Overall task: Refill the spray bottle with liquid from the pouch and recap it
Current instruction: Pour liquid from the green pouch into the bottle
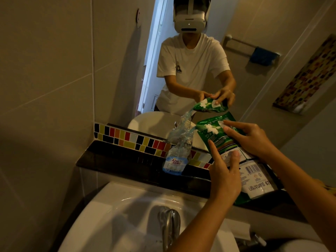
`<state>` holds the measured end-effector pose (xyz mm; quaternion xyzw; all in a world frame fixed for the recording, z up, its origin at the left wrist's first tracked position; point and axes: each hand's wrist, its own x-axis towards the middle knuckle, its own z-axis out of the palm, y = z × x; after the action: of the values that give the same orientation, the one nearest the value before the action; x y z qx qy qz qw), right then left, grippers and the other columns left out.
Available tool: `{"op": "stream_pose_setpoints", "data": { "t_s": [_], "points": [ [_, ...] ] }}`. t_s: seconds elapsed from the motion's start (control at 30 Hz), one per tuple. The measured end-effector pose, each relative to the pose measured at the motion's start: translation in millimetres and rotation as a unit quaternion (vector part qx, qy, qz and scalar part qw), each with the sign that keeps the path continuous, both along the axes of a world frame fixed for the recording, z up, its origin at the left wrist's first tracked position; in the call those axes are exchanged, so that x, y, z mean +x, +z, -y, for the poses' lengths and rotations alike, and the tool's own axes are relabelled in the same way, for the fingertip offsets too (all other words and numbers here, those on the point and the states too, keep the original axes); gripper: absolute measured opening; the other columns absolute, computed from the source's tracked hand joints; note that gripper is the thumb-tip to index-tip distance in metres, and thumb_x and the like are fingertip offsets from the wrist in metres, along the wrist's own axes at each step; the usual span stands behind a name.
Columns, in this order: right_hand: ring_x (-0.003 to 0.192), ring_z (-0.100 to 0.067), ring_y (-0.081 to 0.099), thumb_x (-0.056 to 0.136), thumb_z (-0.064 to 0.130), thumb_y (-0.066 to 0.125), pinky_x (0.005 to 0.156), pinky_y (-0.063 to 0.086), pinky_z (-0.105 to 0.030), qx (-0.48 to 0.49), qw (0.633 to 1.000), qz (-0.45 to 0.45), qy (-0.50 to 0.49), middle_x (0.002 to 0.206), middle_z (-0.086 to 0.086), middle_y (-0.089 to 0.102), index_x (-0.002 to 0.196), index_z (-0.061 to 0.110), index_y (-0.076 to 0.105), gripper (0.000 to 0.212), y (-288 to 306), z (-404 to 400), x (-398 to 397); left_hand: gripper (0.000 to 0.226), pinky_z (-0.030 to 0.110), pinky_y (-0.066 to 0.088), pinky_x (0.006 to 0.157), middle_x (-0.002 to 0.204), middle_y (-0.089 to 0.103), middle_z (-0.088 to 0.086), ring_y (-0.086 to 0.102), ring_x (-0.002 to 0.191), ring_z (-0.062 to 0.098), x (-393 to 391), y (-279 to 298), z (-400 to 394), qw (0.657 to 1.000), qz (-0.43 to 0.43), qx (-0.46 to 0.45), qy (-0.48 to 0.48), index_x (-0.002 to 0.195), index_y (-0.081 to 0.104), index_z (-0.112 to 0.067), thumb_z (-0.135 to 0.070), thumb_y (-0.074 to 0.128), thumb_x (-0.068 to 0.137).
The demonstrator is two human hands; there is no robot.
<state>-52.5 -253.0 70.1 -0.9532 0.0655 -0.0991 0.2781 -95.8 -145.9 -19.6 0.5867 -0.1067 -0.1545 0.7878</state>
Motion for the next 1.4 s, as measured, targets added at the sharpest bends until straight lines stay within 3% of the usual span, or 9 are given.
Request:
{"op": "stream_pose_setpoints", "data": {
  "t_s": [0.67,0.83,1.0,1.13,1.3,1.4],
  "points": [
    [0.078,-0.006,0.069,0.081,0.055,0.055,0.054,0.051,-0.013,-0.007,1.000,-0.002,-0.007,0.117,-0.005,0.067,0.126,0.038,0.058,0.048,5.5,2.2,-0.9,0.075,0.003,0.046,0.048,0.140,0.050,0.016,0.061,0.090,0.009,-0.3,2.1,3.2,1.000,-0.002,-0.002,0.003,0.147,-0.015,-0.050,-0.055,0.039,0.095],
    [0.078,-0.007,0.069,0.083,0.053,0.055,0.053,0.051,-0.013,-0.008,1.000,-0.005,-0.009,0.118,-0.006,0.066,0.127,0.038,0.058,0.046,7.4,3.0,-0.9,0.075,0.001,0.045,0.049,0.144,0.048,0.015,0.055,0.079,-0.003,0.3,4.7,3.2,1.000,0.000,-0.004,-0.001,0.147,-0.015,-0.048,-0.054,0.040,0.096],
    [0.077,-0.007,0.069,0.083,0.053,0.055,0.052,0.051,-0.013,-0.009,1.000,-0.002,-0.007,0.119,-0.006,0.066,0.127,0.037,0.058,0.047,8.7,2.6,-0.3,0.081,0.003,0.047,0.050,0.143,0.048,0.014,0.063,0.100,0.011,-0.5,7.9,0.7,1.000,-0.001,-0.005,0.009,0.140,-0.018,-0.055,-0.067,0.036,0.081],
    [0.076,-0.007,0.069,0.083,0.053,0.055,0.052,0.050,-0.012,-0.016,1.000,-0.001,-0.009,0.117,-0.006,0.067,0.127,0.037,0.058,0.047,9.5,2.7,-0.5,0.077,0.001,0.045,0.048,0.144,0.047,0.013,0.055,0.078,-0.003,-0.3,8.9,0.8,1.000,-0.004,-0.006,-0.004,0.148,-0.014,-0.047,-0.056,0.040,0.094],
    [0.073,-0.005,0.069,0.086,0.050,0.054,0.049,0.048,-0.010,-0.029,1.000,0.000,-0.003,0.115,-0.007,0.068,0.128,0.035,0.058,0.045,10.5,3.9,-0.4,0.081,0.000,0.045,0.050,0.147,0.045,0.012,0.054,0.097,0.005,-1.3,12.1,0.4,1.000,-0.006,-0.001,-0.007,0.149,-0.015,-0.045,-0.062,0.037,0.088],
    [0.073,-0.006,0.070,0.086,0.050,0.054,0.049,0.049,-0.011,-0.029,1.000,-0.005,-0.005,0.114,-0.007,0.067,0.129,0.035,0.057,0.045,11.3,4.1,-0.5,0.077,-0.001,0.043,0.049,0.146,0.046,0.012,0.053,0.080,-0.001,-1.6,14.7,-1.2,1.000,-0.007,-0.001,-0.012,0.149,-0.015,-0.044,-0.055,0.039,0.095]
  ]
}}
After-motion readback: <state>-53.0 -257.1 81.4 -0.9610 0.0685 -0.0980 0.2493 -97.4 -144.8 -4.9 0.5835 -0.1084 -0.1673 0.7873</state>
